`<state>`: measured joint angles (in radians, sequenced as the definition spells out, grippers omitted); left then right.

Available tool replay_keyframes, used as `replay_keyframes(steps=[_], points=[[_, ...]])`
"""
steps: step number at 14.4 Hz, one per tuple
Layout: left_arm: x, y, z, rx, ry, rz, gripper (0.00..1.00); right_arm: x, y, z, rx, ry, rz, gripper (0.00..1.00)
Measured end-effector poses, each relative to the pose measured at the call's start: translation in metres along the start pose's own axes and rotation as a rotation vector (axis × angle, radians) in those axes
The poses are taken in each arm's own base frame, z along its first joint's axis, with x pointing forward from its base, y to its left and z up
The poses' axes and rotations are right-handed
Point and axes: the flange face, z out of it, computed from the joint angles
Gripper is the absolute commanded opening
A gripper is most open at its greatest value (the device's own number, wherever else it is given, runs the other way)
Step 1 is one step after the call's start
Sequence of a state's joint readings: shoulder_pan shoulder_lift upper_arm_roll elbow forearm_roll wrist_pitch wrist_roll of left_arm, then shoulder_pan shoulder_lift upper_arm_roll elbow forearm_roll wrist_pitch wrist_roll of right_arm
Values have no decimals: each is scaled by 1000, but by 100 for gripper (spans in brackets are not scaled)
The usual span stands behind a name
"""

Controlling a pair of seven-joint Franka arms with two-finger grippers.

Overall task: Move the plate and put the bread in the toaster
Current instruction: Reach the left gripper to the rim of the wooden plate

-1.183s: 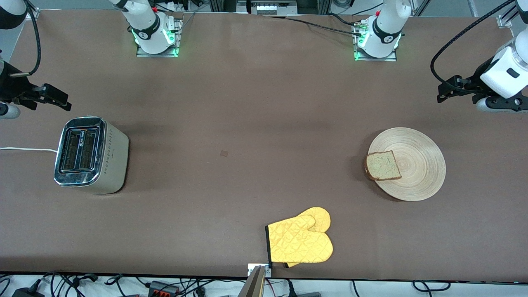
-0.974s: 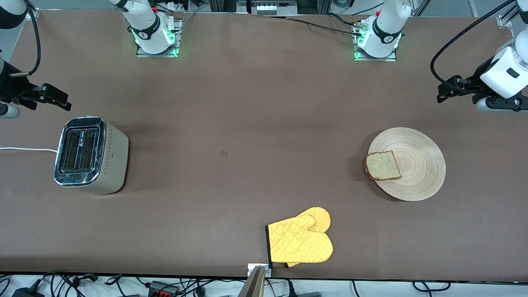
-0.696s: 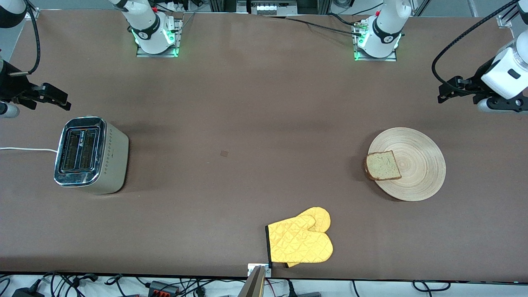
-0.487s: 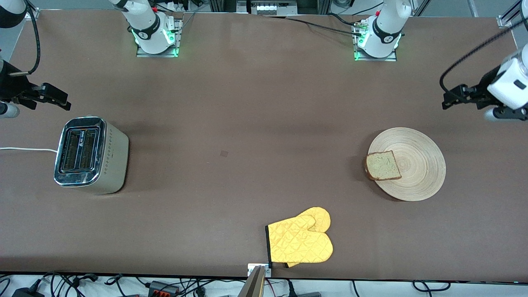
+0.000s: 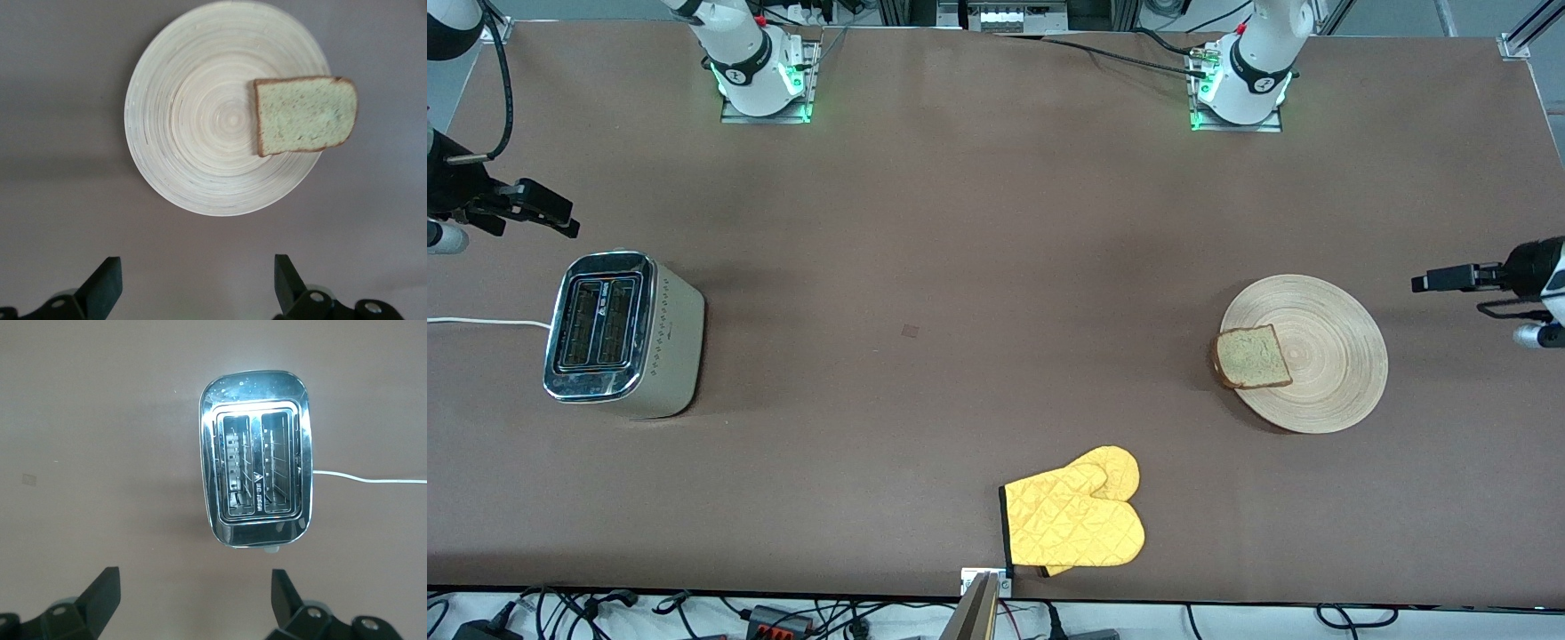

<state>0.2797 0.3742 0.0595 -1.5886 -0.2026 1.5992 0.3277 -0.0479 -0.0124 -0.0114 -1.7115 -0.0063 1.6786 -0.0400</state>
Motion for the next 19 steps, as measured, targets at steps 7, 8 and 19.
replay_keyframes(steps=[7,8,19], points=[[29,-115,113,-275,-50,83,100,0,2,0,0,0,5,100],[33,-124,120,-282,-45,95,100,0,2,0,0,0,5,100],[60,-141,175,-371,25,140,96,0,2,0,0,-1,5,100]])
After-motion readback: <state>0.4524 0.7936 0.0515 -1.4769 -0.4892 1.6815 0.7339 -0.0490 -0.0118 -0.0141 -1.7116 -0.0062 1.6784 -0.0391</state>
